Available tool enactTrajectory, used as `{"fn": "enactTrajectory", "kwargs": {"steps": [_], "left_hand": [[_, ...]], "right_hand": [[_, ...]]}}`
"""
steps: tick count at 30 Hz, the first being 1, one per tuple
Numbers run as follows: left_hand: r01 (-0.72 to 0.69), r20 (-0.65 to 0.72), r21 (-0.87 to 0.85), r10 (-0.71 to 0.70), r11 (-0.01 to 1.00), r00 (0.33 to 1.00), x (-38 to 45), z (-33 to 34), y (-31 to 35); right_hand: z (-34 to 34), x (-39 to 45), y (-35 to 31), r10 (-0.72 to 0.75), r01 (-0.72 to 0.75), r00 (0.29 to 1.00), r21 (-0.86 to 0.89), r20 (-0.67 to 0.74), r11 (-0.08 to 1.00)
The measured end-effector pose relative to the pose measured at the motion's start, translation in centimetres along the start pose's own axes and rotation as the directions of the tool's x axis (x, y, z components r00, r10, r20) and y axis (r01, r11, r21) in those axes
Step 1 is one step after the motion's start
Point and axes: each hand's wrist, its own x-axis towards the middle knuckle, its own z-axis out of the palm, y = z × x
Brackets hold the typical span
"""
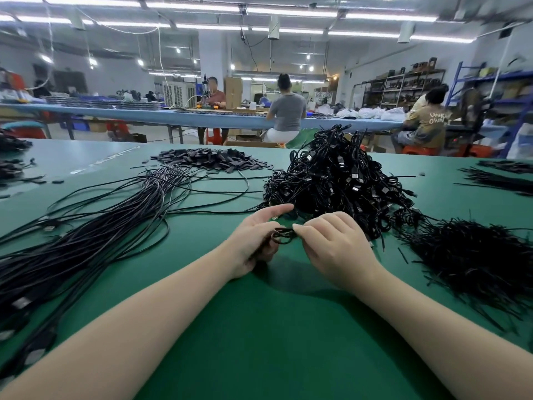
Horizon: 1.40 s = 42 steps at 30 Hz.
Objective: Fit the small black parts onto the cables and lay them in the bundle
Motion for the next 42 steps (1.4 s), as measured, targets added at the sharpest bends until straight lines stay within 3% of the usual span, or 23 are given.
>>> {"fn": "enactTrajectory", "kwargs": {"steps": [4,8,12,17,20,24,27,29,31,33,35,36,39,42], "left_hand": [[-0.086,-0.003,0.111,0.087,0.99,0.996,-0.5,0.4,-0.2],[-0.271,0.035,0.359,0.277,0.893,0.96,-0.6,0.9,-0.7],[-0.204,-0.039,0.473,0.252,0.857,0.967,-0.6,0.8,-0.8],[-0.073,0.035,0.277,0.066,0.958,0.997,-0.8,0.9,0.4],[-0.008,0.132,0.248,-0.025,0.969,0.991,-1.1,0.7,1.1],[-0.052,-0.015,0.226,0.057,0.973,0.998,-0.9,1.0,0.6],[-0.061,0.011,0.273,0.061,0.96,0.998,-0.5,0.8,0.0],[-0.072,0.025,0.295,0.068,0.953,0.997,-0.3,0.6,-0.1],[-0.099,0.05,0.339,0.087,0.936,0.995,-0.3,0.5,-0.3],[-0.104,0.072,0.365,0.083,0.925,0.994,-0.3,0.5,-0.6],[-0.1,0.066,0.357,0.082,0.929,0.994,-0.2,0.3,-0.7],[-0.106,0.045,0.356,0.096,0.929,0.994,-0.2,0.3,-0.8],[-0.156,-0.158,0.406,0.237,0.9,0.958,0.0,0.6,-1.0],[-0.114,-0.365,0.543,0.356,0.832,0.861,1.1,-0.8,-0.4]], "right_hand": [[0.2,-0.2,0.2,0.151,-0.152,0.988,0.063,0.022,0.986],[0.2,-0.7,0.5,0.263,-0.271,0.961,0.111,0.085,0.956],[0.2,-0.5,0.2,0.219,-0.228,0.971,0.1,0.094,0.968],[-0.1,-0.1,0.1,0.067,-0.069,0.997,0.052,0.032,0.996],[-0.5,0.2,0.1,0.025,-0.023,0.999,0.076,-0.033,0.997],[-1.8,2.1,0.6,0.036,-0.03,0.995,0.064,-0.092,0.998],[-3.2,7.8,3.8,-0.018,0.017,0.984,-0.009,-0.175,1.0],[-3.7,13.0,7.6,0.125,-0.149,0.974,-0.117,-0.191,0.982],[-4.3,18.0,11.8,0.418,-0.398,0.908,-0.238,0.036,0.886],[-4.0,20.1,14.3,0.603,-0.488,0.7,-0.36,0.382,0.795],[-3.0,19.8,13.4,0.594,-0.434,0.524,-0.409,0.61,0.803],[-2.3,18.5,11.8,0.566,-0.425,0.488,-0.385,0.664,0.819],[0.6,11.5,5.4,0.491,-0.496,0.491,-0.232,0.719,0.837],[1.9,3.4,-1.4,0.46,-0.553,0.381,-0.201,0.802,0.809]]}}
